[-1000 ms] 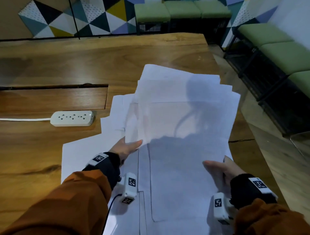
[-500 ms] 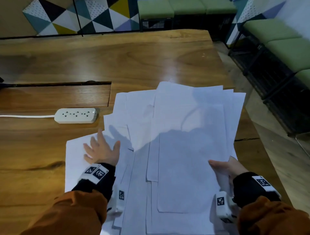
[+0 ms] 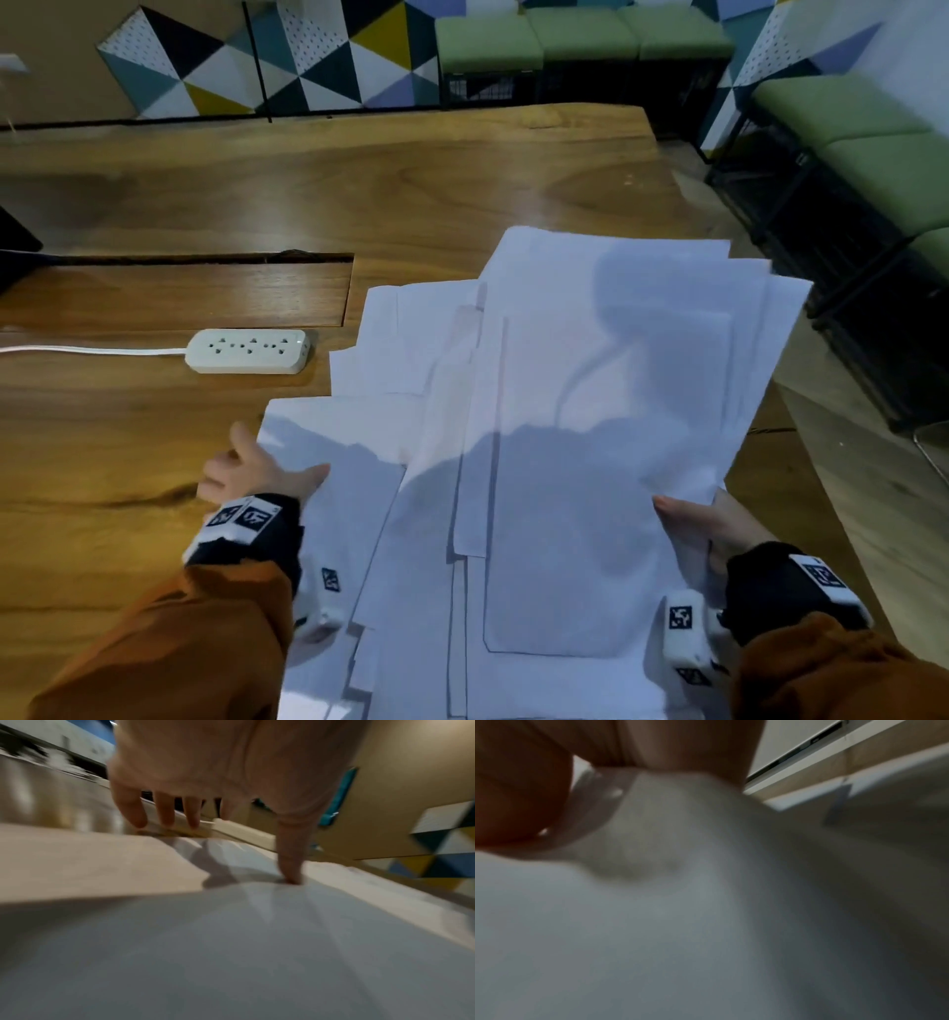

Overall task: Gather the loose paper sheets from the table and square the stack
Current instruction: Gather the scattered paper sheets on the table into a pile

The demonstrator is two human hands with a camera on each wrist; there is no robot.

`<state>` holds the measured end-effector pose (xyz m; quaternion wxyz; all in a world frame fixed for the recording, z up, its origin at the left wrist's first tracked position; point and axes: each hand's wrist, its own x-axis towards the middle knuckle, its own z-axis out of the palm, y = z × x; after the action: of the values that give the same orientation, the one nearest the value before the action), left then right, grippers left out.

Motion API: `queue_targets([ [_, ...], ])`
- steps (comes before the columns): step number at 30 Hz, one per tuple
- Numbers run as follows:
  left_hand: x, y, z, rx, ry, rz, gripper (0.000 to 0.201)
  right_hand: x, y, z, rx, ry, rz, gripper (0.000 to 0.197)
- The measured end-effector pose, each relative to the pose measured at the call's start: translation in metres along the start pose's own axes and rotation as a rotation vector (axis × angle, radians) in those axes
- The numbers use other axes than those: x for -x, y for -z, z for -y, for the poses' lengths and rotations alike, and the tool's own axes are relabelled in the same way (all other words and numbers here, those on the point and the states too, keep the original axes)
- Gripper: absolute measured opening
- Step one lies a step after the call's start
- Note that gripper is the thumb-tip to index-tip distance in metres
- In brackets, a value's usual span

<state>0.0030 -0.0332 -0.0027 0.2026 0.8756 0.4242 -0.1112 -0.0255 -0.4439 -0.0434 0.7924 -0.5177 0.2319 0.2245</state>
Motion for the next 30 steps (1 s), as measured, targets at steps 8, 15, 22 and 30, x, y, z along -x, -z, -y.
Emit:
queue_targets([
  [8,-0.009,0.009,0.003,0.124,-0.137,0.227,0.044,-0.006,-0.002,0.001,0.104,0.038,-0.069,0.028],
  [15,0.015,0.014,-0.025,0.696,-0.216,0.556,0.020,0.003,0.003,0.000,0.012,-0.091,0.020,0.072],
  [22,0.019,-0.015,-0.052,0.789,-0.009,0.734,0.084,-0.009,-0.014,0.004,0.244,0.036,-0.108,0.076],
  [30,0.032,-0.033,-0.072,0.602,-0.255,0.724,0.023,-0.021,-0.039,-0.004,0.434,0.053,-0.185,0.063],
])
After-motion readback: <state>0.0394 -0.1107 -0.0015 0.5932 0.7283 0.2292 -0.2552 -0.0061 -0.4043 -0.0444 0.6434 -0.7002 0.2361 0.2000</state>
